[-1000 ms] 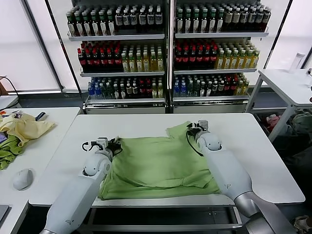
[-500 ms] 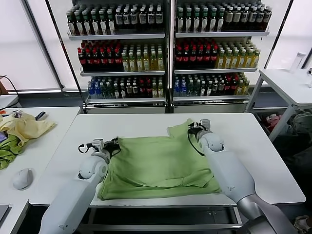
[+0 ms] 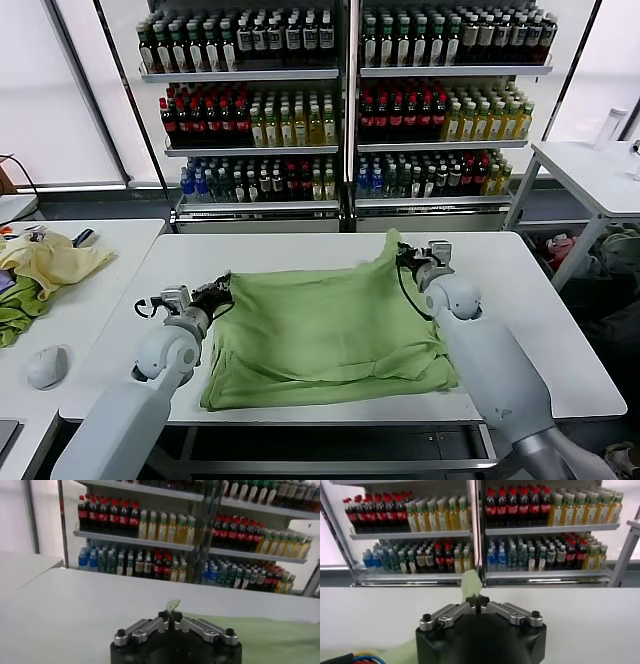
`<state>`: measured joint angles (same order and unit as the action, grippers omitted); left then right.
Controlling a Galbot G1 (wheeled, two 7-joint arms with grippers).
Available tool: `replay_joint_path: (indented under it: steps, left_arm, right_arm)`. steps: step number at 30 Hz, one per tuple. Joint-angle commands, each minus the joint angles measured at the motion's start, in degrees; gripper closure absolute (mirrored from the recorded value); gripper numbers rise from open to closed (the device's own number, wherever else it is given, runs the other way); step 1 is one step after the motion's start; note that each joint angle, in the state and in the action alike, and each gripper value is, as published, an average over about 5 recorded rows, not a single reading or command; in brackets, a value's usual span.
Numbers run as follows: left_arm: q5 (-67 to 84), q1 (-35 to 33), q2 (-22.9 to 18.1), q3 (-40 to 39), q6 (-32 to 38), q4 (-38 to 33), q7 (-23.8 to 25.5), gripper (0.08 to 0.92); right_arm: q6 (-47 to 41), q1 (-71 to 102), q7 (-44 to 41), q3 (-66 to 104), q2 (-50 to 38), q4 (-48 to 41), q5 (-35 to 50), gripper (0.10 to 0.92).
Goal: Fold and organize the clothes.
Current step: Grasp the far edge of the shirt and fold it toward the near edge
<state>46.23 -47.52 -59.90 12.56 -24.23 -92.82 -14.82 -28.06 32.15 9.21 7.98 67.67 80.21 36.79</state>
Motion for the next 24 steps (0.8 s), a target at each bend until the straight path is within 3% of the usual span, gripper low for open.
replay_joint_path:
  steps: [1, 24]
  left_arm:
    - [2.7, -9.4, 2.3, 2.9, -0.7, -13.0, 0.5, 0.899]
    - [0.8, -19.1, 3.4, 6.6, -2.5, -17.0, 2.6, 0.899]
  right_arm:
    - [-1.8, 10.3, 0.6, 4.5, -3.3, 15.6, 1.3, 0.906]
    - [-3.5, 35.5, 1.2, 19.6, -6.0, 30.5, 4.0, 0.906]
